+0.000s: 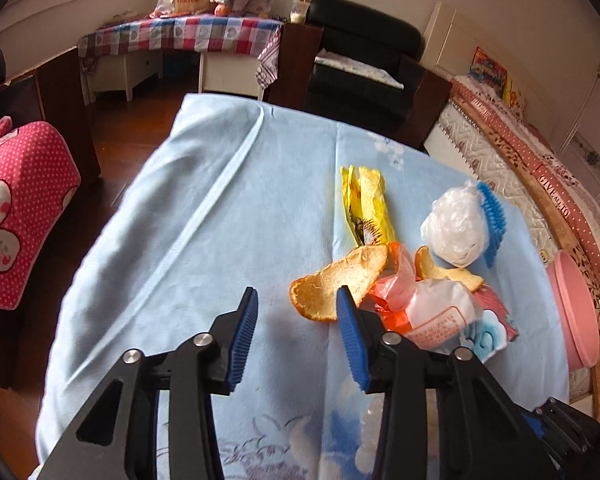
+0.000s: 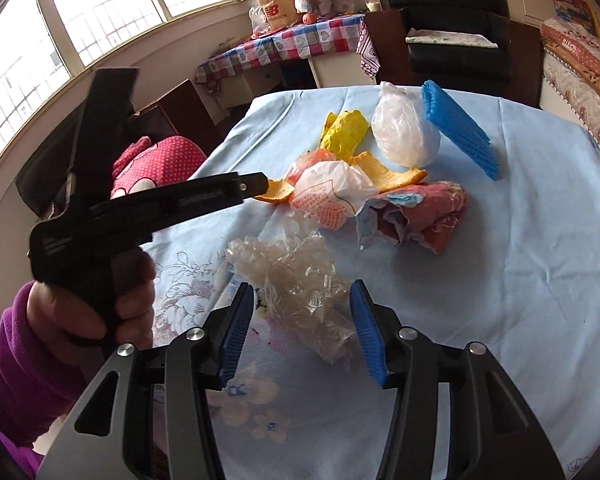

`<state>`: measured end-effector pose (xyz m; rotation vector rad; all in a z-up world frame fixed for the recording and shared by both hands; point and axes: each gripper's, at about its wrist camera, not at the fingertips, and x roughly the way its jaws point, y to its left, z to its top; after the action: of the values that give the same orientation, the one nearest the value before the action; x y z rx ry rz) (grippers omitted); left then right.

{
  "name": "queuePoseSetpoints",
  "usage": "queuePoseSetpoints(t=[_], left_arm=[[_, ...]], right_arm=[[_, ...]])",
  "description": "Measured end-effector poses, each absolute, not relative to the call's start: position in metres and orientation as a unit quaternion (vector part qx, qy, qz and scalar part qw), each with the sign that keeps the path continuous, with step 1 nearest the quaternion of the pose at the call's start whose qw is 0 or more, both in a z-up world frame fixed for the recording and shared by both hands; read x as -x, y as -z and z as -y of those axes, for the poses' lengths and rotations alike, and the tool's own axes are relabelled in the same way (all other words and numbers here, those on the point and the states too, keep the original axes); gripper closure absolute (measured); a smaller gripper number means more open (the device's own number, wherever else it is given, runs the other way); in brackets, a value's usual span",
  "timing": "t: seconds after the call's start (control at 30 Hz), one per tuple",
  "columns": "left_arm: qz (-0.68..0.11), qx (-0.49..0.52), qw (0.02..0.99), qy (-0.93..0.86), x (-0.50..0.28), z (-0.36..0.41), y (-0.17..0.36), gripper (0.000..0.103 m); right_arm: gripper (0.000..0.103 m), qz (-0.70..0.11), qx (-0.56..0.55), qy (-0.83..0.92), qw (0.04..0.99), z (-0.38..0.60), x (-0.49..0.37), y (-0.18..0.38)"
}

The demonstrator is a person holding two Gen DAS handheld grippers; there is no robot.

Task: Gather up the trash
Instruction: 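Grasp the clear plastic bag with the right tool while the left tool grasps the orange peel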

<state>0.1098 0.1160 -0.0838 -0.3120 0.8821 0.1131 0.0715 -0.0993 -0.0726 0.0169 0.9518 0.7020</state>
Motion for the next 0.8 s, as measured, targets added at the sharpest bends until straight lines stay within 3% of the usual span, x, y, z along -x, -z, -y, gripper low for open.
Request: queuePoseSetpoints(t=[0.1,0.17,0.27,0.8], left_arm=[[-0.431,0.149,0.888,-0.054,-0.117,-0.112,0.090,0.076],[-0.435,0.142,0.887,-0.058,-0.120,-0.110,0.093,0.090],[-0.431,0.143,0.889,-0.062,-0.117,-0.111,0.092,0.097],[-0.402,0.140,0.897,-0.117,-0.065,-0.121,0.064,0.099]], right_arm=[[0.052,-0.454,0.002,-0.324,0.830,0.100,-0.072,0.078],[0.055,-0.457,0.007,-0.323,0.829,0.099,-0.072,0.080],[0.058,-0.456,0.009,-0.327,0.828,0.100,-0.073,0.080],[0.060,-0.423,-0.008,-0.357,0.833,0.120,-0.053,0.054]])
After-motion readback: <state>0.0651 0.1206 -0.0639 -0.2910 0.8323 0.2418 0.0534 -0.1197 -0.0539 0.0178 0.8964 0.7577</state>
